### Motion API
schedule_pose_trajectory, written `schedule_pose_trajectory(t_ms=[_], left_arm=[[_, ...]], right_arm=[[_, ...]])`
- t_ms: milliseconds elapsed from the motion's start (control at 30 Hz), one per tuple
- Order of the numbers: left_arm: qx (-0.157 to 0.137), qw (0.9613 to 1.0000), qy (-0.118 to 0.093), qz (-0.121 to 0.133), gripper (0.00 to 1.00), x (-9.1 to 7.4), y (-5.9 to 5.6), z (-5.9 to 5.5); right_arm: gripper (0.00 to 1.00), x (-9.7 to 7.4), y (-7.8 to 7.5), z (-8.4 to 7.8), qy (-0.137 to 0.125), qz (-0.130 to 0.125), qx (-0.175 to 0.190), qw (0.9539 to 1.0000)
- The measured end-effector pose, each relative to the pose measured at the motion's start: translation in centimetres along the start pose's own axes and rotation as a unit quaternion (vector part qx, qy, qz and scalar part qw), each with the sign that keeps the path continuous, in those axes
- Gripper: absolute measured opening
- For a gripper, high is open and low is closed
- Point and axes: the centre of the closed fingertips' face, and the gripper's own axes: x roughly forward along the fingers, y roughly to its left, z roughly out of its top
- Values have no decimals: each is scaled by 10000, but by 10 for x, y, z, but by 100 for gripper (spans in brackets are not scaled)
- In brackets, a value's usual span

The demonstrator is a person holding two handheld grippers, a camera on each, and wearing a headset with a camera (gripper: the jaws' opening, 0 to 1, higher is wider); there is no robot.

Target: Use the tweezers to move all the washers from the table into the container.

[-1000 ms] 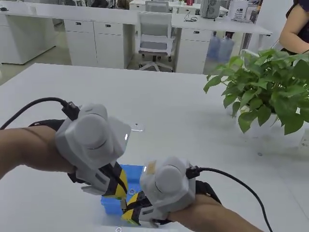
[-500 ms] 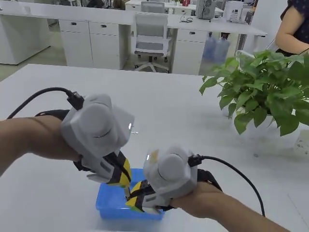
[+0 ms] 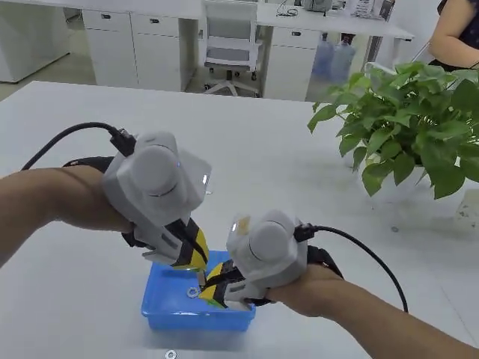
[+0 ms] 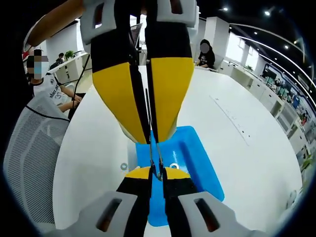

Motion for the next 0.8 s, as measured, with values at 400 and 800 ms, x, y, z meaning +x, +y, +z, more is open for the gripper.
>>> schedule_pose_trajectory(t_ms=[400,800], left_arm=[[-100,9999,12,-82,6,16,9,-13],[-240,9996,74,-144,6,29,10,-28]], right_arm=[[9,16,-9,-13,32,71,129,9999],[10,34,-12,-23,86,211,225,9995]])
